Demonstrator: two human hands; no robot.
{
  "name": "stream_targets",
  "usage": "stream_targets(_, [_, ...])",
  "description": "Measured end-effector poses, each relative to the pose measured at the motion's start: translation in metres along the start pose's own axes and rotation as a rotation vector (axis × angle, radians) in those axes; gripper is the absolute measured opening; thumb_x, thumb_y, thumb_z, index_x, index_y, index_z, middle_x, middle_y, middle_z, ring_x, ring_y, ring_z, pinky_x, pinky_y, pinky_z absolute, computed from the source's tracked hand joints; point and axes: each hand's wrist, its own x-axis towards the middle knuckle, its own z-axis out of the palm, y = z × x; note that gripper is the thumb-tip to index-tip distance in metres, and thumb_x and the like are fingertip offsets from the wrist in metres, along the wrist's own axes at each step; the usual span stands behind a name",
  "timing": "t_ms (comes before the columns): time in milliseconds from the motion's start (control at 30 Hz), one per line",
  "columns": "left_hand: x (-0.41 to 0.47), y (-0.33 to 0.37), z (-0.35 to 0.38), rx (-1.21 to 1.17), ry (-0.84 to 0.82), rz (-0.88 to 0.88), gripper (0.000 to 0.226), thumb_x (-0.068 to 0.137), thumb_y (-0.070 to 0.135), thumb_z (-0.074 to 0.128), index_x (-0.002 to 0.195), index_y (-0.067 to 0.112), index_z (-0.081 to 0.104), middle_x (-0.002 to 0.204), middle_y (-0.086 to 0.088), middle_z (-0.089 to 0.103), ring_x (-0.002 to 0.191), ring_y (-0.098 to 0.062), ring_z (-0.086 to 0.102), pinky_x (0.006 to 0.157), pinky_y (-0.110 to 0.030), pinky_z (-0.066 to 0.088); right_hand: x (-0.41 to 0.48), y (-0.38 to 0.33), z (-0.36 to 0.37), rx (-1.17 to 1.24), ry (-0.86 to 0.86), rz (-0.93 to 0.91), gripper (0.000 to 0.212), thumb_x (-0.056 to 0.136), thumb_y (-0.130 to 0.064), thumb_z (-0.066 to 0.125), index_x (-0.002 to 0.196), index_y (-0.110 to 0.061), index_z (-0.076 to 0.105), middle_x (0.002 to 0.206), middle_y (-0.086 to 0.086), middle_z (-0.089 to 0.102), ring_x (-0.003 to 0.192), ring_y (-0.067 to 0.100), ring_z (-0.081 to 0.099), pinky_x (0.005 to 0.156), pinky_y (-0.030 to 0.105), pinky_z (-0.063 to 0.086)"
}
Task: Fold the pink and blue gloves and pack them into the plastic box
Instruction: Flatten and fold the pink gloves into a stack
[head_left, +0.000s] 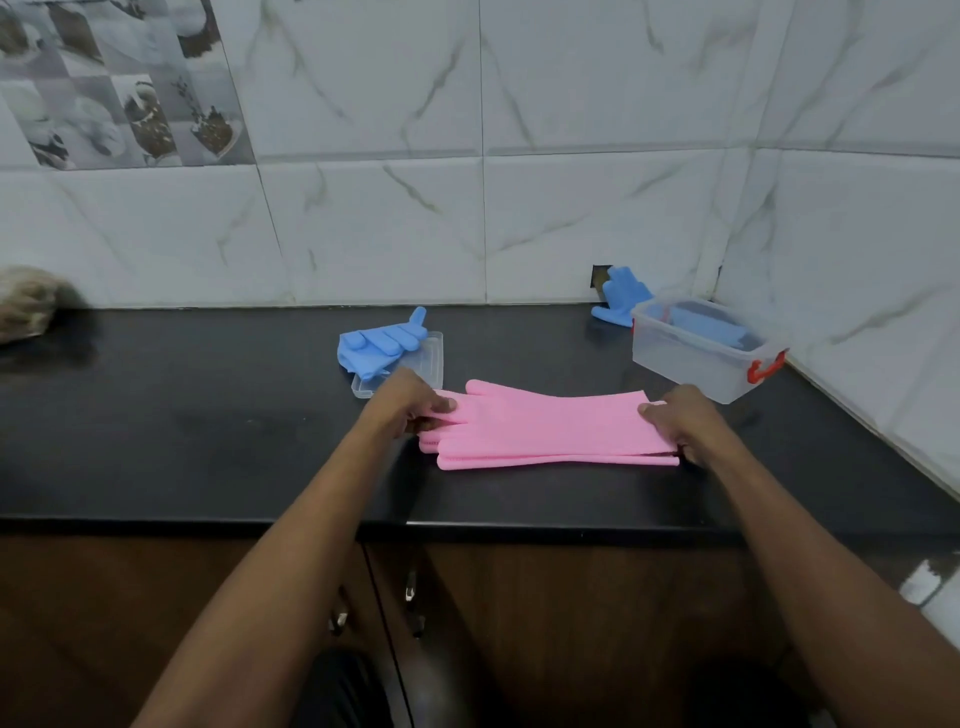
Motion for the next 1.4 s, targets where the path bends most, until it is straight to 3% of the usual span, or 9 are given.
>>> stream_targets(167, [0.001, 0.01, -0.003, 0.189, -0.012, -0.051, 0.026, 0.09, 0.011, 0.068, 0.108, -0.002, 0.055, 0.078, -0.012, 0.057, 0.059, -0.017, 0.053, 0.053, -0.027, 0.05, -0.003, -0.002, 0.0, -0.091, -0.014, -0.062, 0.031, 0.092, -0.02, 0.062, 0.113, 0.003, 0.062, 0.108, 0.019, 0.065, 0.097, 0.03, 0.061, 0.082, 0.037, 0.048])
stream_targets(367, [0.005, 0.014, -0.005, 0.303, -0.057, -0.067, 0.017, 0.094, 0.013, 0.062, 0.103, 0.0, 0.055, 0.07, -0.009, 0.051, 0.057, -0.016, 0.045, 0.053, -0.027, 0.044, -0.007, 0.005, -0.01, 0.108, -0.139, 0.027, 0.015, 0.089, -0.007, 0.064, 0.092, 0.007, 0.066, 0.093, 0.022, 0.063, 0.07, 0.023, 0.058, 0.056, 0.032, 0.048])
stream_targets(500, [0.01, 0.006, -0.001, 0.494, -0.021, 0.001, 0.032, 0.089, 0.023, 0.07, 0.108, -0.001, 0.06, 0.088, -0.012, 0.062, 0.072, -0.02, 0.055, 0.073, -0.033, 0.054, -0.012, 0.009, -0.01, 0.141, -0.098, -0.016, 0.015, 0.084, -0.009, 0.068, 0.087, 0.005, 0.07, 0.093, 0.023, 0.066, 0.077, 0.023, 0.059, 0.066, 0.034, 0.046])
stream_targets(600, [0.001, -0.002, 0.001, 0.666, 0.138, 0.157, 0.05, 0.084, 0.043, 0.071, 0.113, 0.003, 0.06, 0.093, -0.006, 0.061, 0.081, -0.018, 0.056, 0.074, -0.03, 0.048, -0.015, 0.015, -0.006, 0.175, -0.023, -0.052, 0.017, 0.081, -0.013, 0.066, 0.079, 0.003, 0.069, 0.085, 0.02, 0.066, 0.077, 0.026, 0.059, 0.064, 0.036, 0.044])
stream_targets(667, [-0.009, -0.009, 0.004, 0.678, 0.253, 0.406, 0.067, 0.079, 0.059, 0.069, 0.129, 0.015, 0.056, 0.117, -0.006, 0.057, 0.108, -0.023, 0.055, 0.092, -0.036, 0.045, -0.017, 0.016, -0.003, 0.162, 0.007, -0.078, 0.019, 0.081, -0.014, 0.062, 0.066, -0.002, 0.059, 0.07, 0.017, 0.056, 0.066, 0.023, 0.052, 0.056, 0.033, 0.035])
stream_targets(767, [-0.028, -0.017, 0.019, 0.68, -0.043, 0.847, 0.076, 0.078, 0.066, 0.064, 0.144, 0.034, 0.045, 0.152, 0.003, 0.037, 0.142, -0.02, 0.032, 0.117, -0.041, 0.022, -0.018, 0.011, 0.001, 0.039, 0.064, -0.108, 0.026, 0.081, -0.017, 0.058, 0.059, -0.011, 0.045, 0.06, 0.008, 0.042, 0.059, 0.02, 0.042, 0.051, 0.029, 0.026])
stream_targets(867, [-0.03, -0.027, 0.042, 0.913, -0.25, 0.997, 0.071, 0.091, 0.066, 0.043, 0.153, 0.036, 0.025, 0.164, 0.008, 0.01, 0.152, -0.015, 0.002, 0.123, -0.044, -0.005, -0.023, 0.0, 0.001, -0.23, 0.097, -0.132, 0.024, 0.086, -0.025, 0.059, 0.07, -0.008, 0.054, 0.066, 0.005, 0.049, 0.06, 0.018, 0.046, 0.052, 0.026, 0.031])
stream_targets(1067, [-0.027, -0.029, 0.055, 1.205, -0.32, 0.888, 0.071, 0.092, 0.071, 0.01, 0.153, 0.04, -0.009, 0.162, 0.01, -0.013, 0.15, -0.014, -0.014, 0.12, -0.048, -0.014, -0.03, -0.005, -0.009, -0.422, 0.173, -0.04, 0.028, 0.088, -0.035, 0.066, 0.092, -0.009, 0.056, 0.094, 0.009, 0.062, 0.075, 0.02, 0.054, 0.058, 0.028, 0.039])
stream_targets(1400, [-0.042, -0.024, 0.087, 1.114, -0.329, 0.955, 0.054, 0.097, 0.064, 0.013, 0.15, 0.054, 0.001, 0.163, 0.005, -0.013, 0.15, -0.02, -0.015, 0.118, -0.059, -0.01, -0.034, -0.01, -0.012, -0.117, -0.08, 0.072, 0.036, 0.082, -0.022, 0.075, 0.097, -0.003, 0.05, 0.097, 0.013, 0.057, 0.089, 0.026, 0.056, 0.076, 0.034, 0.046])
